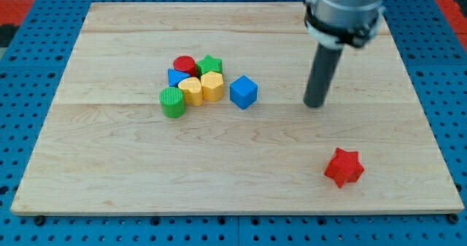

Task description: Move the blue cube parallel to the left of the red star

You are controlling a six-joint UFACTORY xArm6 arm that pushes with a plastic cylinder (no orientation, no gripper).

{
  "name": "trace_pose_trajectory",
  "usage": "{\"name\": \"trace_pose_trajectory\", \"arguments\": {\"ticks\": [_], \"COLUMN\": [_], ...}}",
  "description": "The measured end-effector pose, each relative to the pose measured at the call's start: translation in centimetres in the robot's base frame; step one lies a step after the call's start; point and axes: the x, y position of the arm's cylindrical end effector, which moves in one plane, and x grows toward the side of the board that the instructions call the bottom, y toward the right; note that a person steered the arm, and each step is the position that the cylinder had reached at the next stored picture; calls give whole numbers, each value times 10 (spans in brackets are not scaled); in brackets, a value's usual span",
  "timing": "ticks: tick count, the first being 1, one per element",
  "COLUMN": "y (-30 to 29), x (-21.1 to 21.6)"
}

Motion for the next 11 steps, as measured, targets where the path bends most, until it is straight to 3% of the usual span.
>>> {"name": "trace_pose_trajectory", "arguments": {"ticks": [2, 3, 5, 7, 8, 11], "y": [-132, -161, -72, -75, -86, -97], "x": [-23, -20, -5, 15, -2, 60]}}
